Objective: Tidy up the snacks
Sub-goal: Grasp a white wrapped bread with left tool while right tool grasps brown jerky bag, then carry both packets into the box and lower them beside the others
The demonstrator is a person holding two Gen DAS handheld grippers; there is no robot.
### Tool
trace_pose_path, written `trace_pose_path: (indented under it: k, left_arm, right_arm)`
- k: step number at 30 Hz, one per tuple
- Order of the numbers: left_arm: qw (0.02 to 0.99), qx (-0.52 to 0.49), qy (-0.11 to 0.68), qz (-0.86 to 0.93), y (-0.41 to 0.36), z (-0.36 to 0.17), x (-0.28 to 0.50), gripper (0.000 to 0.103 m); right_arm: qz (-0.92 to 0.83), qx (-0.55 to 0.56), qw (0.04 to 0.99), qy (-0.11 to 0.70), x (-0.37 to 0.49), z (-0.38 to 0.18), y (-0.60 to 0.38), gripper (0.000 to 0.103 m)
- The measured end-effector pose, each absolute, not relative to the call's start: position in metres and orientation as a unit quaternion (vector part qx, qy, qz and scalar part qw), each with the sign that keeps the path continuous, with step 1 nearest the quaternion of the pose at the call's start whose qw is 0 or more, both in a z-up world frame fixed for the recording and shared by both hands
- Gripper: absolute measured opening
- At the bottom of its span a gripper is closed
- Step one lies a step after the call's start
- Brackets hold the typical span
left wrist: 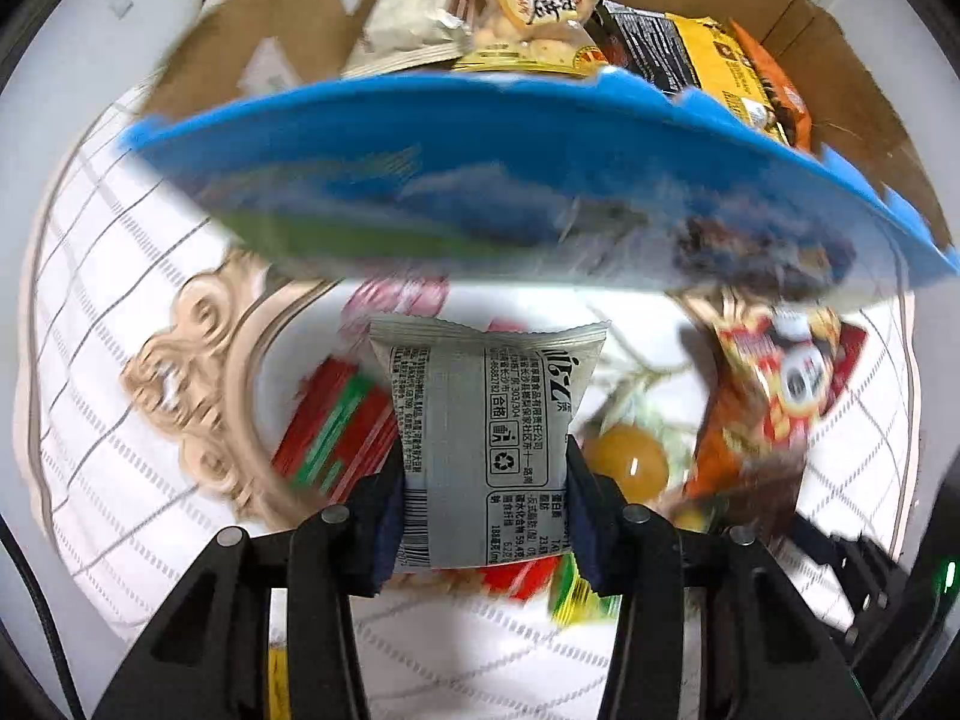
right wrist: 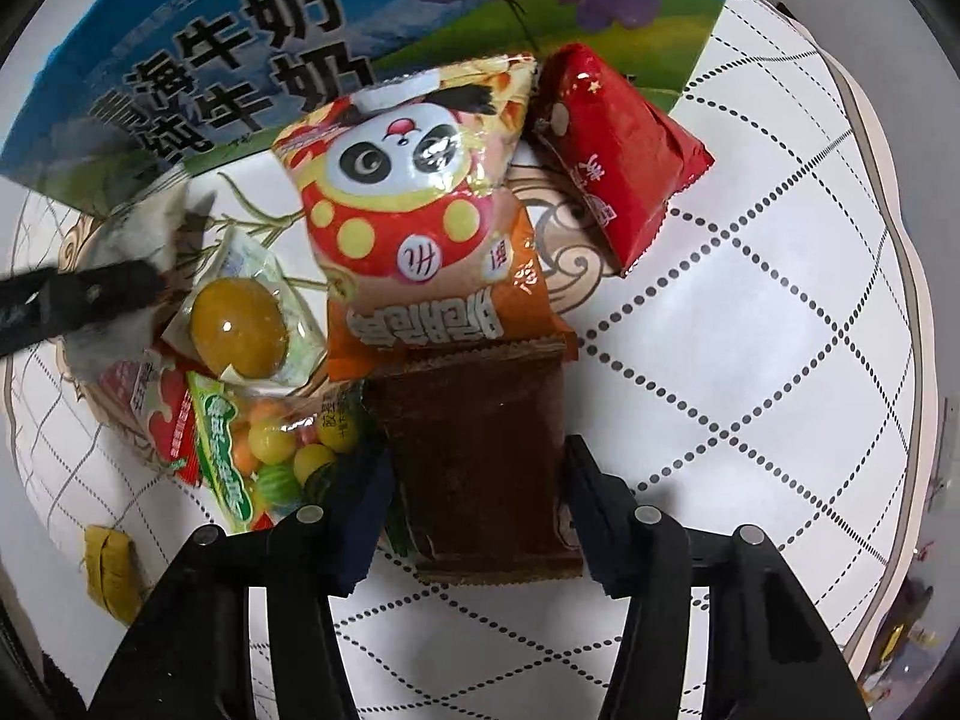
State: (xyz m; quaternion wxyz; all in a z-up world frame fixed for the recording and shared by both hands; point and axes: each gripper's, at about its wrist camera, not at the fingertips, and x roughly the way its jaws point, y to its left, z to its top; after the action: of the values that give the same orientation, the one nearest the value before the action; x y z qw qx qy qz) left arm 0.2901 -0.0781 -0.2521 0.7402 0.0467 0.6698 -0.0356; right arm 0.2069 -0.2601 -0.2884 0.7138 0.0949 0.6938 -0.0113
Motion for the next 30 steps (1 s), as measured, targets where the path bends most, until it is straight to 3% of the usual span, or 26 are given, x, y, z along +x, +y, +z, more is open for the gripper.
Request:
trace_pose_path:
  k: [6,11,13,17,20,26,28,30]
  left_arm:
    - [0.728,0.037,0.683,-0.038,-0.059,-0.247,0.219,0.043]
    - [0.681,0.038,0.73,-0.047,-0.056,-0.296,0.171,0.044]
    - [0.674,0.049,0.736,-0.049,-0.059,-0.315,0.164,0.048]
    - [0.663,0.056,0.745,-0.06,-0.064,-0.328,0.167,0.053]
    - [0.655,0.025,0.753,-0.062,-0.062,-0.331,0.183,0.056]
    - [0.666,-0.001,0.744,-0.045,-0.04,-0.325,0.183,0.056]
    - [0.674,0.012,0.738,-0.04,-0.026,-0.317,0.182,0.051]
    - [0.678,0.021,0.734,-0.037,-0.036,-0.308,0.177,0.049]
  right_arm:
    - [0.023,0.122,0.682,0.721,0.17,-0.279,-0.268,0.058]
    - [0.028,0.111,0.651,0.75,0.144,-0.291,-0.271,0.058]
    - [0.026,0.111,0.643,0.758,0.139,-0.297,-0.272,0.059]
    - [0.029,0.117,0.632,0.765,0.148,-0.299,-0.263,0.071]
    - [0.027,0.102,0.631,0.769,0.16,-0.295,-0.247,0.072]
    - [0.016,0.108,0.627,0.771,0.144,-0.299,-0.241,0.072]
    - [0.011,0.108,0.632,0.767,0.139,-0.307,-0.243,0.071]
    - [-0.002,0.095,0.639,0.763,0.136,-0.308,-0.25,0.059]
